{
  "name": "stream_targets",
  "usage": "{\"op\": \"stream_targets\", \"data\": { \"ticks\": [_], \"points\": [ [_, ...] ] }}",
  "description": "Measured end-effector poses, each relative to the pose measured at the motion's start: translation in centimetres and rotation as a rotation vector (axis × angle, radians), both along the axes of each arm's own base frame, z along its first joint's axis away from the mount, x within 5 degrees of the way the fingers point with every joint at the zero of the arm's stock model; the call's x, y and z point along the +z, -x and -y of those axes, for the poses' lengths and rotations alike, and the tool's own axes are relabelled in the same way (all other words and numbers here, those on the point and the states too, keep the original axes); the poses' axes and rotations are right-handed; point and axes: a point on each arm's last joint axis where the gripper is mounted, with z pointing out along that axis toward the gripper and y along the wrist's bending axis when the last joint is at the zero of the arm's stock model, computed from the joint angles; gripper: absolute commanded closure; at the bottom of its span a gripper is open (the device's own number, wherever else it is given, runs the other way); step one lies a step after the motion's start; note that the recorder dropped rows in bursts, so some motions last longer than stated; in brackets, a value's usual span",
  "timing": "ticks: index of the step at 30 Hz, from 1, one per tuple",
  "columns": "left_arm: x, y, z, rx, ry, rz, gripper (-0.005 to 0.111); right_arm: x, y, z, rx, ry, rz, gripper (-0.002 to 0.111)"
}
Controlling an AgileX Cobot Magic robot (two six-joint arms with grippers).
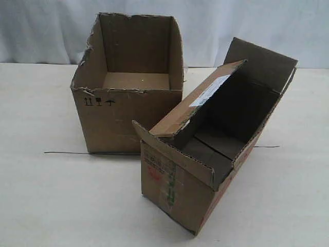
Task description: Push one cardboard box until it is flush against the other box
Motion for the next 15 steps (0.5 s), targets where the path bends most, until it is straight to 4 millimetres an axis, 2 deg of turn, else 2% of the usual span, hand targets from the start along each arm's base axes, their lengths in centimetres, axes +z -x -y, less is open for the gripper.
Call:
{"op": "stream_targets", "data": {
  "ticks": [12,15],
  "points": [
    [0.00,0.00,0.00,0.000,0.000,0.000,0.107,0.02,0.00,0.00,0.000,0.000,0.002,0.103],
    [0.00,0.00,0.00,0.000,0.000,0.000,0.107,0.40,-0.07,0.01,-0.002,-0.006,0.049,0.103]
  ]
}}
